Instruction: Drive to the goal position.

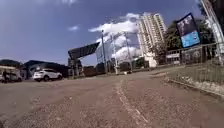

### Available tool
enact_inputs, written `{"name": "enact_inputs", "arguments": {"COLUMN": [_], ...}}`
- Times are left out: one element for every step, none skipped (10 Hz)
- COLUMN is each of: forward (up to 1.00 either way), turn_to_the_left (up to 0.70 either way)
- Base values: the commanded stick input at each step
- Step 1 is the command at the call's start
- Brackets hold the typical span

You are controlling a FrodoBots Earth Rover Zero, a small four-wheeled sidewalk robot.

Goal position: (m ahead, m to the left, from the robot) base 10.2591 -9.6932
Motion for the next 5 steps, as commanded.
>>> {"name": "enact_inputs", "arguments": {"forward": [0.70,0.70,0.70,0.70,0.70], "turn_to_the_left": [0.00,0.00,0.00,0.00,0.00]}}
